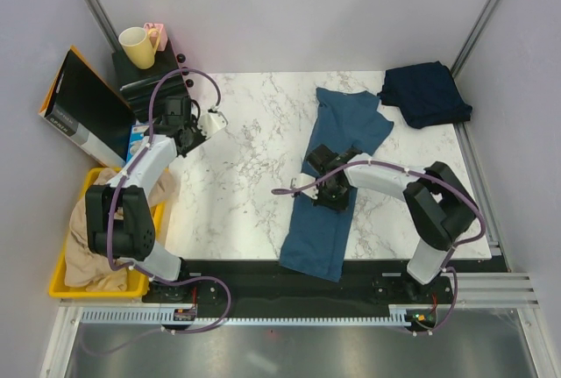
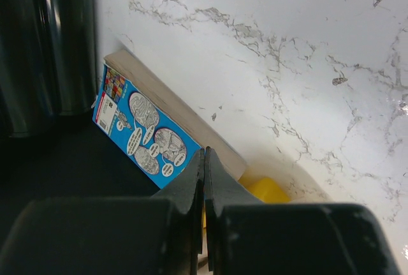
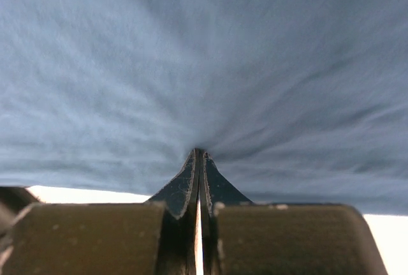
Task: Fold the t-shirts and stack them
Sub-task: Fold the tshirt
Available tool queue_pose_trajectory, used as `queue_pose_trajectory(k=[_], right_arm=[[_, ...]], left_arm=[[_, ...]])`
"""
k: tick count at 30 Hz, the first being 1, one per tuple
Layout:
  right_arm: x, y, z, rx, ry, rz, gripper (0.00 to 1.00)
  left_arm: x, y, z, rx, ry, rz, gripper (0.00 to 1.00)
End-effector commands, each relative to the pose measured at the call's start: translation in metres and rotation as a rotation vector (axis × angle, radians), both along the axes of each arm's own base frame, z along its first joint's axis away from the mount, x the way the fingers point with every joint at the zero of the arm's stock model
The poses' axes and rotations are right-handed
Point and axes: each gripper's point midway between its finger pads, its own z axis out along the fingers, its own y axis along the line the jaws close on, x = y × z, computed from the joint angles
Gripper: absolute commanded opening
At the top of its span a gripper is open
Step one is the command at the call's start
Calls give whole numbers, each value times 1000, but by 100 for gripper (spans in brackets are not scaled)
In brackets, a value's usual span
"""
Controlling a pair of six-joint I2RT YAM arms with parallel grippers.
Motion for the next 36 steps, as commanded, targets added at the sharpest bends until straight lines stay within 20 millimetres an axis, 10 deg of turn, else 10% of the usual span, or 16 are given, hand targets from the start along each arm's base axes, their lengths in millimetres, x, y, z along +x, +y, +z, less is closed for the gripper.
queue_pose_trajectory(k=[1, 3, 8, 10, 14, 17, 23, 36], right_arm=[[-27, -35, 12, -85, 20, 3, 5], [-19, -36, 25, -70, -32, -4, 27], [56, -12, 99, 61, -299, -68, 43], [94, -6, 123, 107, -422, -127, 39], [187, -12, 161, 92, -669, -306, 0], [249, -20, 117, 49, -621, -407, 0], [313, -26, 63, 1, -594, -425, 0], [337, -4, 11, 58, -552, -401, 0]], left_arm=[[11, -5, 16, -21, -67, -45, 2], [12, -7, 17, -31, -68, -48, 2], [16, -11, 18, -44, -73, -49, 3], [19, -13, 21, -46, -79, -51, 4], [25, -20, 17, -46, -69, -52, 4], [29, -28, 16, -42, -66, -57, 4], [33, -31, 15, -22, -62, -57, 4], [38, -27, -6, -2, -14, -37, 3]])
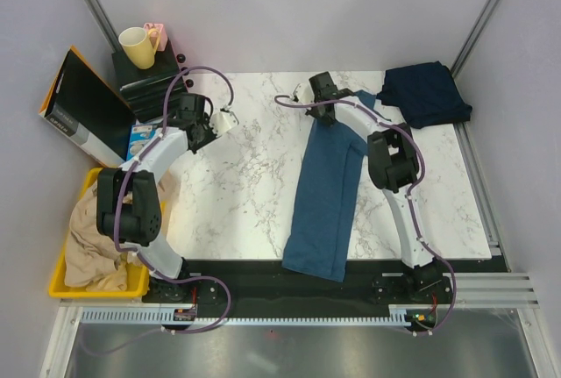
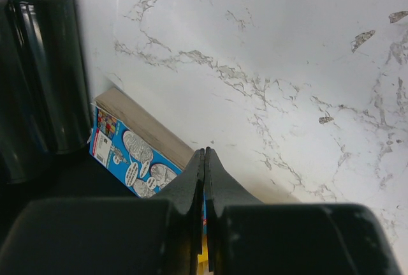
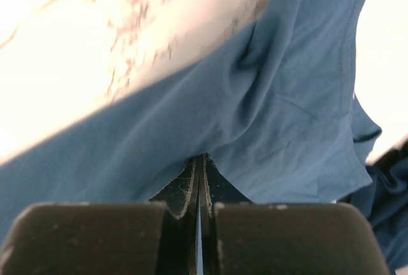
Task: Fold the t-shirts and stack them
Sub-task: Fold the tshirt
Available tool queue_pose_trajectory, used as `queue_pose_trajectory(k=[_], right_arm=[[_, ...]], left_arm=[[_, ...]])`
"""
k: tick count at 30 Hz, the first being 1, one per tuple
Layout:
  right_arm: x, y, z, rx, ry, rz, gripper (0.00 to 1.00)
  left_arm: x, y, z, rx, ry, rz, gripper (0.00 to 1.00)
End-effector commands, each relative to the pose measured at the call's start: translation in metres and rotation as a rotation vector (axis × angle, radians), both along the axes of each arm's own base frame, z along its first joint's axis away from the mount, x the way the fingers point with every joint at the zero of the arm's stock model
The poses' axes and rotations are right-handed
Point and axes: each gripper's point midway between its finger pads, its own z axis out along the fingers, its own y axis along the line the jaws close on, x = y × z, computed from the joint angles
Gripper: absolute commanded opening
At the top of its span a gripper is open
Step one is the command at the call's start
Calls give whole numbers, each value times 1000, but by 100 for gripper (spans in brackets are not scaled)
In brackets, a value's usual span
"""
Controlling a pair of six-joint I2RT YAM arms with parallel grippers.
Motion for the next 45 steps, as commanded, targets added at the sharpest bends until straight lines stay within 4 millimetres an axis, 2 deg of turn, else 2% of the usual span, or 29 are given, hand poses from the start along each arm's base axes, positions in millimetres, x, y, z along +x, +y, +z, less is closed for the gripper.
queue_pose_trajectory(k=[1, 2, 4, 5, 9, 10, 15, 16, 19, 21, 22, 24, 27, 28, 29, 31, 32, 33, 34, 36, 38, 39, 41, 42, 43, 44, 45], right_arm=[[25, 21, 0, 57, -51, 32, 0], [27, 23, -10, 58, -43, 37, 0], [37, 32, -6, 80, -69, 54, 0], [40, 36, -14, 84, -68, 63, 0], [48, 55, -20, 76, -113, 134, 0], [47, 58, -26, 68, -111, 151, 0], [43, 93, -32, 42, -141, 281, 0], [41, 105, -30, 45, -158, 309, 0], [44, 126, -25, 29, -214, 360, 0], [46, 135, -25, 14, -246, 376, 0], [52, 139, -19, -6, -295, 367, 0], [59, 141, -16, -20, -337, 348, 1], [73, 133, 8, -11, -427, 261, 22], [77, 128, 17, -2, -449, 240, 34], [78, 122, 25, -1, -467, 203, 41], [78, 109, 52, 9, -503, 171, 58], [78, 103, 63, 12, -520, 151, 60], [73, 97, 82, 23, -534, 146, 61], [74, 87, 91, 26, -539, 132, 65], [67, 76, 117, 36, -558, 121, 66], [62, 62, 126, 24, -540, 118, 66], [54, 54, 138, 24, -536, 120, 65], [43, 32, 139, 12, -477, 121, 61], [25, 23, 139, 19, -428, 142, 58], [17, 10, 137, 12, -396, 158, 57], [5, 3, 137, 5, -368, 181, 57], [-23, -12, 128, -28, -307, 207, 60]], left_arm=[[19, -1, 8, -12, -44, 26, 3], [22, -1, 6, -10, -40, 28, 3], [24, -2, 5, -8, -39, 34, 2], [25, -2, 3, -6, -35, 38, 2], [23, -3, -3, 4, -16, 46, 2], [22, -3, -4, 8, -14, 47, 2], [20, 1, -11, 33, 4, 60, 2], [20, 2, -12, 34, 5, 61, 2], [17, 1, -16, 34, 17, 63, 2], [16, 0, -17, 31, 19, 65, 2], [15, 0, -20, 31, 25, 68, 2], [12, -2, -23, 29, 34, 66, 2], [9, -5, -24, 21, 37, 63, 2], [7, -6, -23, 19, 35, 61, 2], [7, -6, -23, 17, 33, 61, 4], [5, -8, -20, 7, 28, 48, 6], [5, -10, -15, 2, 15, 34, 8], [4, -12, -14, -5, 14, 24, 9], [5, -13, -11, -5, 2, 17, 10], [5, -18, -4, -2, -15, -7, 11], [5, -25, 5, 2, -34, -33, 11], [3, -30, 7, -5, -38, -51, 11], [-3, -44, 11, -4, -42, -123, 2], [-13, -53, 14, -19, -47, -170, 2], [-18, -59, 15, -5, -49, -221, 2], [-27, -75, 16, -3, -50, -283, 2], [-43, -83, 12, -9, -44, -328, 2]])
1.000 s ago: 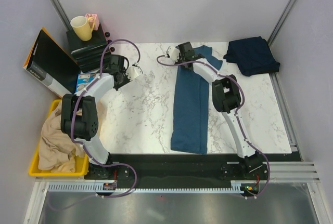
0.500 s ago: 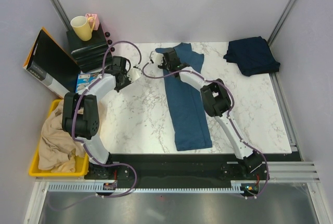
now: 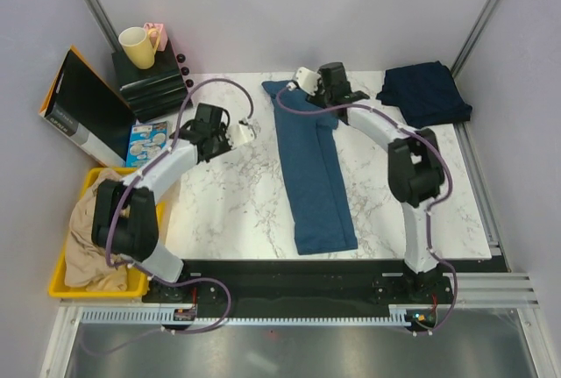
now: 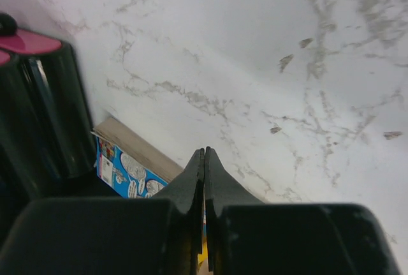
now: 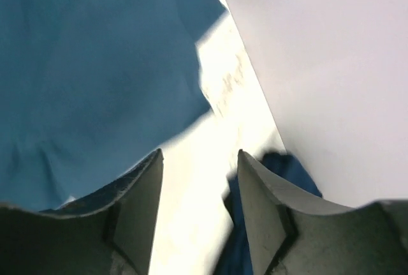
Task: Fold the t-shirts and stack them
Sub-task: Fold the tshirt
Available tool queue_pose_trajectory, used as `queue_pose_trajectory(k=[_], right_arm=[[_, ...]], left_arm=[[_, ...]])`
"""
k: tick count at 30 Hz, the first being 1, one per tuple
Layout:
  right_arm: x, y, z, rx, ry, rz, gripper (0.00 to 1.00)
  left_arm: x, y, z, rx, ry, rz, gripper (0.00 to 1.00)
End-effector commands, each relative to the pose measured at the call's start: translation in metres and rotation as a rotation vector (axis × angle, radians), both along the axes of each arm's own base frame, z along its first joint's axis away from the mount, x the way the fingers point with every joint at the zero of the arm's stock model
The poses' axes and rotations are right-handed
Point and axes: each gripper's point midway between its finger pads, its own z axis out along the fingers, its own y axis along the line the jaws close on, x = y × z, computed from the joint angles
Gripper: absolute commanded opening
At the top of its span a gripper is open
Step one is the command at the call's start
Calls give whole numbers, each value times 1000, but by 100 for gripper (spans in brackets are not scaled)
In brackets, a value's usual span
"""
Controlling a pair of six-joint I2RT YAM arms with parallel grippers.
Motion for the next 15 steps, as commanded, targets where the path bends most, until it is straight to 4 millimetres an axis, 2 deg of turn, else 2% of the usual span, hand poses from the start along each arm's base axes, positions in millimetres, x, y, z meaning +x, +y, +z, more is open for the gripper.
queue_pose_trajectory(k=[1, 2, 3, 4, 5, 6, 7, 8, 9, 11, 12, 13, 14, 15], right_arm=[[-69, -40, 24, -79, 106, 117, 62], [-85, -48, 18, -116, 127, 139, 63], [-120, -62, 5, -148, 176, 157, 64], [-139, -65, -1, -161, 206, 195, 64], [-172, -76, -30, -219, 287, 253, 65], [-187, -81, -11, -216, 245, 268, 65], [-203, -86, -14, -227, 264, 288, 66], [-217, -87, -16, -232, 277, 327, 67], [-235, -92, -11, -232, 271, 342, 68], [-263, -99, -21, -242, 328, 376, 69], [-277, -99, -15, -247, 327, 423, 70], [-287, -98, -17, -263, 333, 449, 70], [-301, -103, -29, -286, 361, 470, 70], [-312, -104, -26, -320, 345, 512, 70]], left_arm=[[-37, -51, 16, -14, -51, -283, 9], [-51, -70, 14, -13, -55, -359, 13], [-64, -76, -1, -10, -57, -403, 15], [-72, -85, 9, -2, -110, -462, 17], [-83, -102, 6, 1, -130, -534, 19], [-97, -103, -10, 13, -119, -570, 23], [-96, -113, -1, 9, -191, -610, 36], [-105, -127, -3, 7, -202, -659, 41], [-112, -130, -10, 11, -199, -682, 46], [-119, -147, -8, -12, -232, -729, 49], [-122, -151, -10, -17, -235, -737, 49], [-122, -157, -7, -30, -259, -740, 50], [-129, -167, -8, -33, -269, -774, 53], [-134, -169, -13, -26, -266, -794, 55]])
